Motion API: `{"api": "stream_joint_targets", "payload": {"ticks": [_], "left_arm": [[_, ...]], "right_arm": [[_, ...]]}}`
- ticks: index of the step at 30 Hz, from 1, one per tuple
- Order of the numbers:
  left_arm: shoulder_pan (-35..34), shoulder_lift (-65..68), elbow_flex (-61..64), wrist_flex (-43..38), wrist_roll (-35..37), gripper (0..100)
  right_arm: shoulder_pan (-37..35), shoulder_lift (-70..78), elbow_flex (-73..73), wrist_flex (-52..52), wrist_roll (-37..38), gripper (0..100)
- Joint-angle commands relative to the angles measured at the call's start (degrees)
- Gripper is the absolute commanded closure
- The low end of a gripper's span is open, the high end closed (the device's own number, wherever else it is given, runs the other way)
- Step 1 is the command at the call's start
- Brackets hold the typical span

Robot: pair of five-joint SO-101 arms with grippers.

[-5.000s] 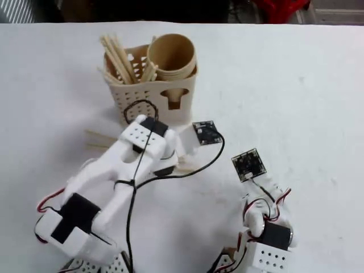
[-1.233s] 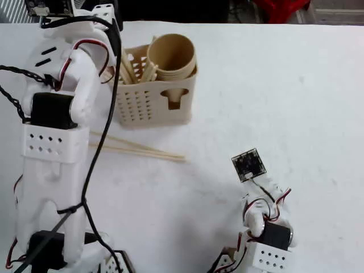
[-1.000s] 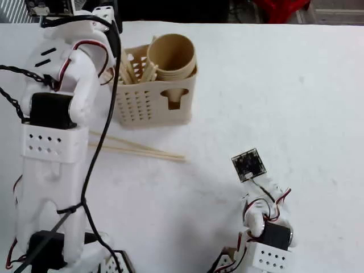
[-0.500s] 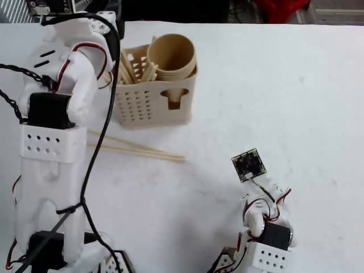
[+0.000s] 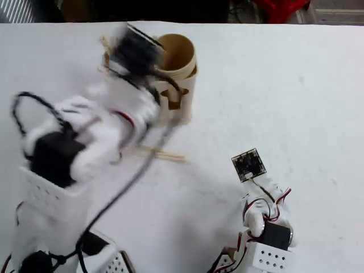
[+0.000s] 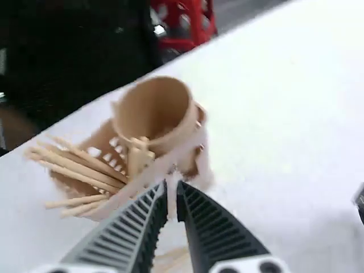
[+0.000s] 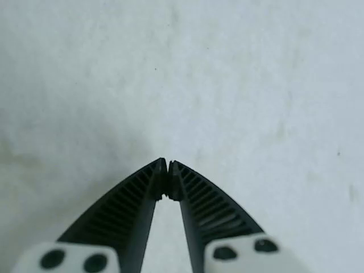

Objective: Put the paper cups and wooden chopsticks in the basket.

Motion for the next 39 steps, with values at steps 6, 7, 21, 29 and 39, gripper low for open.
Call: {"api": "stream_joint_targets", "payload": {"ticks": [6,7,21,29,39], "left_arm": [[8.84,-1.54,35.34,-10.55,-21.71,92],[8.13,-1.54,39.65,-14.33,-23.56,91],[1.45,19.82,48.35,-32.62,-35.34,87],[-3.65,33.98,38.33,-32.09,-41.49,87],[-4.79,38.11,36.66,-32.44,-42.55,87]], "right_arm": [[0.04,-0.4,0.53,0.22,0.18,98.1],[0.04,-0.4,0.53,0.22,0.18,98.1],[0.04,-0.4,0.53,0.22,0.18,98.1],[0.04,-0.4,0.53,0.22,0.18,98.1],[0.04,-0.4,0.53,0.22,0.18,98.1]]}}
